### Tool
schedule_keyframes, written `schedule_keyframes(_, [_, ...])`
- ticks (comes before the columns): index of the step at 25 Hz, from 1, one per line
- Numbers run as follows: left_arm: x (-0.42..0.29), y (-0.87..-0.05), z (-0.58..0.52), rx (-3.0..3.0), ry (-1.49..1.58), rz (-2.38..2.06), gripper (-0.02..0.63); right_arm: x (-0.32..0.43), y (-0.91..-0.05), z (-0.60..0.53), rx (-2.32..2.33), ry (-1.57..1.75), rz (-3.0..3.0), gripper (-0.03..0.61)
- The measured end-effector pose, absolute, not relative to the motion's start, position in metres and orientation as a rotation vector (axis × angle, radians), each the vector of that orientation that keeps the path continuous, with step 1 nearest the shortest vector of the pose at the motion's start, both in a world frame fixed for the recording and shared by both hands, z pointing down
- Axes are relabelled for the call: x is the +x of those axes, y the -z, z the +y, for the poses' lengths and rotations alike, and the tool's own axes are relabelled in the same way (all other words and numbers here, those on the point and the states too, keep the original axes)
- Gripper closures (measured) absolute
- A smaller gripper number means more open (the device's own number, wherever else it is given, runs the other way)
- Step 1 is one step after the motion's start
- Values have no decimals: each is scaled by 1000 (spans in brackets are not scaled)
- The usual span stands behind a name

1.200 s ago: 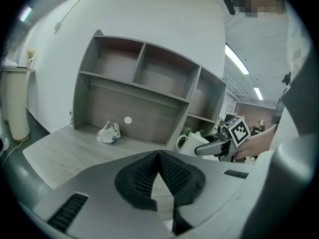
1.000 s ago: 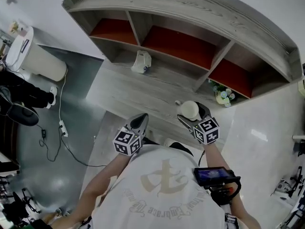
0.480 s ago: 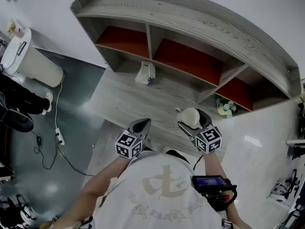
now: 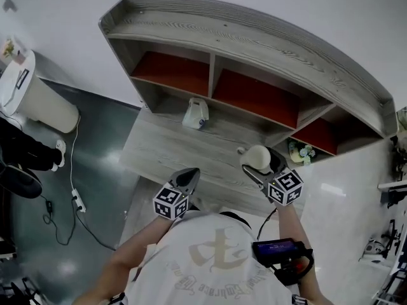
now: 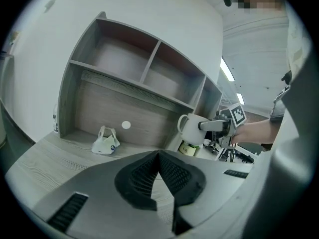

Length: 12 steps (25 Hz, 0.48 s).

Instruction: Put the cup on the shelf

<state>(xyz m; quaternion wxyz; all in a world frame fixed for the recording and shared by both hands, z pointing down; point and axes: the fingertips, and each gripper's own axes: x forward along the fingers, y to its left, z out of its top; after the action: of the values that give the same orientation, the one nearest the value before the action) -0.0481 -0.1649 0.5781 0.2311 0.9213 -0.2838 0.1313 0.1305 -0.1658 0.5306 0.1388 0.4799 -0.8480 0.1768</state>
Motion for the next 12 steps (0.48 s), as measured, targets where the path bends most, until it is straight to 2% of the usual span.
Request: schedule_keyframes(12, [-66, -566, -198, 2605, -351, -664, 612, 115, -472, -204, 1407, -363, -2473, 152])
